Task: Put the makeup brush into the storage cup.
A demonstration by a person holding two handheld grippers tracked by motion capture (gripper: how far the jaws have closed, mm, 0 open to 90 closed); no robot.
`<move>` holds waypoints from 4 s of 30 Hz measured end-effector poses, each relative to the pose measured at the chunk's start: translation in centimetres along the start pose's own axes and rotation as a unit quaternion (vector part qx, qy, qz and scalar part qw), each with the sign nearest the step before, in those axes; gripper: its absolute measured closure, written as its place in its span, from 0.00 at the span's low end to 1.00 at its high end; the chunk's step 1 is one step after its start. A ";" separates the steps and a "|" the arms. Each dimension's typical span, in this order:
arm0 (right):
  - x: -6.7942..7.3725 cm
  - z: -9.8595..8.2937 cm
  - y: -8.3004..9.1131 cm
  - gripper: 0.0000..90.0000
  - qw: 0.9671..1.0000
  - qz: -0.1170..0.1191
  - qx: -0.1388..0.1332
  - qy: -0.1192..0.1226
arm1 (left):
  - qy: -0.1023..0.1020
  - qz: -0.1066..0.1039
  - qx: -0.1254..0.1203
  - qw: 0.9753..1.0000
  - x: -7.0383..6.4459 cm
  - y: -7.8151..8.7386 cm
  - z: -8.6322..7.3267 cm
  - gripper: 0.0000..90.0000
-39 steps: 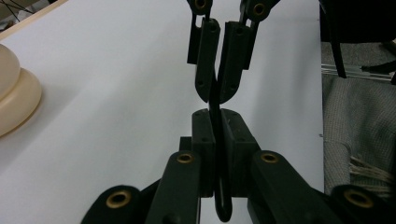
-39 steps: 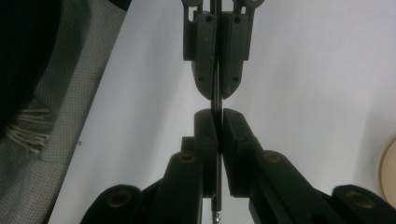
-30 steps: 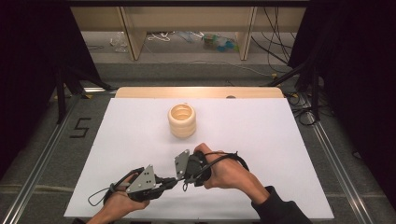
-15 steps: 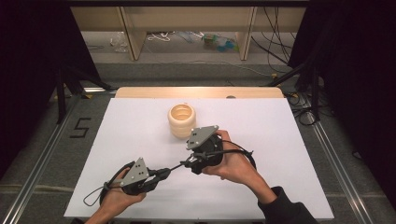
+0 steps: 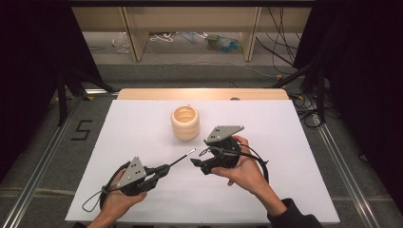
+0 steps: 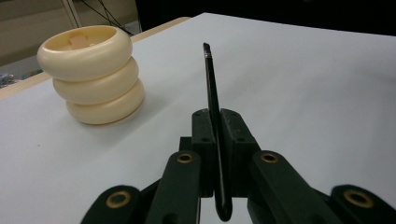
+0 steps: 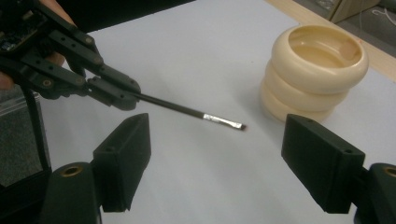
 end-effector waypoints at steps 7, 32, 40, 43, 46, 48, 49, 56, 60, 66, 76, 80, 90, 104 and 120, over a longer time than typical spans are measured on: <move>0.2 -0.7 -0.7 0.29 0.999 0.018 0.002 -0.030 | 0.009 0.009 -0.023 1.000 0.2 0.3 0.6 0.94; 1.4 -0.5 -3.7 0.25 0.988 0.086 -0.059 -0.114 | 0.016 0.021 -0.067 0.997 -0.2 0.7 1.9 0.94; 1.4 0.1 -3.8 0.24 0.982 0.093 -0.083 -0.139 | 0.019 0.022 -0.074 0.997 -0.5 0.7 2.0 0.94; 1.4 0.2 -3.9 0.24 0.981 0.094 -0.092 -0.141 | 0.022 0.018 -0.074 0.997 -0.6 0.6 2.0 0.94; 1.4 0.4 -3.9 0.24 0.979 0.100 -0.098 -0.151 | 0.026 0.015 -0.074 0.997 -0.7 0.5 2.0 0.94; 1.4 0.3 -4.0 0.24 0.979 0.100 -0.099 -0.146 | 0.025 0.013 -0.076 0.997 -0.8 0.6 2.1 0.94; 1.5 0.4 -4.0 0.24 0.978 0.102 -0.102 -0.151 | 0.023 0.013 -0.079 0.997 -0.8 0.6 2.2 0.94; 1.5 0.7 -4.1 0.26 0.973 0.109 -0.124 -0.161 | 0.021 0.010 -0.087 0.996 -1.1 0.7 2.4 0.94; 1.4 1.0 -3.9 0.27 0.970 0.110 -0.134 -0.168 | 0.023 0.011 -0.093 0.995 -1.3 0.6 2.6 0.94; 1.5 1.3 -3.9 0.27 0.967 0.115 -0.147 -0.173 | 0.006 0.011 -0.102 0.995 -1.4 0.5 2.9 0.94; 1.4 1.5 -3.9 0.32 0.960 0.124 -0.164 -0.189 | 0.007 0.011 -0.109 0.994 -1.6 0.6 3.1 0.94; 1.4 1.7 -3.7 0.34 0.957 0.129 -0.169 -0.199 | 0.008 0.009 -0.108 0.994 -1.7 0.6 3.0 0.94; 1.5 1.8 -3.7 0.43 0.953 0.139 -0.176 -0.202 | -0.001 0.005 -0.116 0.993 -2.1 0.6 3.3 0.94; 1.5 1.8 -3.6 0.54 0.948 0.149 -0.190 -0.208 | 0.002 0.004 -0.117 0.993 -2.2 0.6 3.3 0.94; 1.3 1.9 -3.4 0.70 0.938 0.164 -0.205 -0.228 | 0.001 0.002 -0.117 0.993 -2.3 0.6 3.2 0.94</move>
Point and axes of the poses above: each handheld gripper's, and its own axes: y roughly backward along the jaws, z roughly out of its top, x roughly to its left, the point moved 9 cm from there along -y, roughly forward along the jaws, and after that the axes turned 7 degrees about y, right-handed, at the moved point
